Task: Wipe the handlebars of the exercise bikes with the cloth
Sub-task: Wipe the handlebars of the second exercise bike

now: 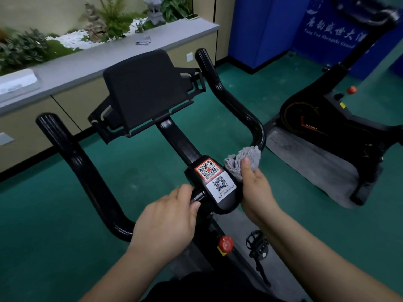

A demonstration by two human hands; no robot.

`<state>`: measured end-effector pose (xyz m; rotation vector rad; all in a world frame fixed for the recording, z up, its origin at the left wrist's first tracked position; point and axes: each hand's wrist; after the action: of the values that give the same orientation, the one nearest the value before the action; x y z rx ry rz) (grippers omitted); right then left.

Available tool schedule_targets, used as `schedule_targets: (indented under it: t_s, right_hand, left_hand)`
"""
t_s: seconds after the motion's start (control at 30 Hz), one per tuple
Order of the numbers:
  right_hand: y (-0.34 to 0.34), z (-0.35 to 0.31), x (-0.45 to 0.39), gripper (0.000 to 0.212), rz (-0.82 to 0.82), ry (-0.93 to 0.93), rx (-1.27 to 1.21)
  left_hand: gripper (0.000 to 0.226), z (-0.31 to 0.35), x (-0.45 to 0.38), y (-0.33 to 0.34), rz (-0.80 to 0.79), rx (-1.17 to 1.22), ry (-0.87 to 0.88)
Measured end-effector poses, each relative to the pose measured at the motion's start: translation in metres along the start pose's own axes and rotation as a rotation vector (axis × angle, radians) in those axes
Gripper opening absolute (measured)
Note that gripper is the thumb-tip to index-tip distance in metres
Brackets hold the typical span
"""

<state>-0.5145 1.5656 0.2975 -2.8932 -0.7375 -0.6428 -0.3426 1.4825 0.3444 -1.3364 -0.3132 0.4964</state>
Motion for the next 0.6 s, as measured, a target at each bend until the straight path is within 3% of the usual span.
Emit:
schedule_targets:
  t_s: [0.13,0.27,0.37,0.5,0.6]
  right_hand:
    - [-0.012,-0.024,-0.019,0.045,0.053,-0.098,-0.065]
    - [-0.026,-0.04,-0.047,0.048,0.046,-0.135,0.109]
    - [-0.034,-0.049,-0.061,0.071,0.013,-0.145,0.265]
    - [-0.043,-0.068,-0.082,0.08,-0.029,-0.187,0.469]
    - [-0.042,-0.089,-0.092,0.061,-0.078,-0.257,0.691]
  left_hand:
    - [0.023,0.0,-0.002,0.001,0.012,-0.036,-0.002]
    - [0.023,-0.001,-0.001,0.003,0.019,-0.057,-0.02]
    - [0.023,0.001,-0.002,0.002,0.026,-0.061,-0.026]
    - [0.022,0.001,-0.002,0.002,0.032,-0.069,-0.024]
    - [0.022,0.002,-0.003,0.001,0.026,-0.088,-0.033]
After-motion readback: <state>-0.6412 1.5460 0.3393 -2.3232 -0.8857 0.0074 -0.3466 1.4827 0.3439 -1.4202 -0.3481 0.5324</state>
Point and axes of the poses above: each hand's wrist, its own x-axis away from the middle knuckle, its own y-axis out of the palm, z = x × y, and after that the axes turned 1 degree about -z, right-handed
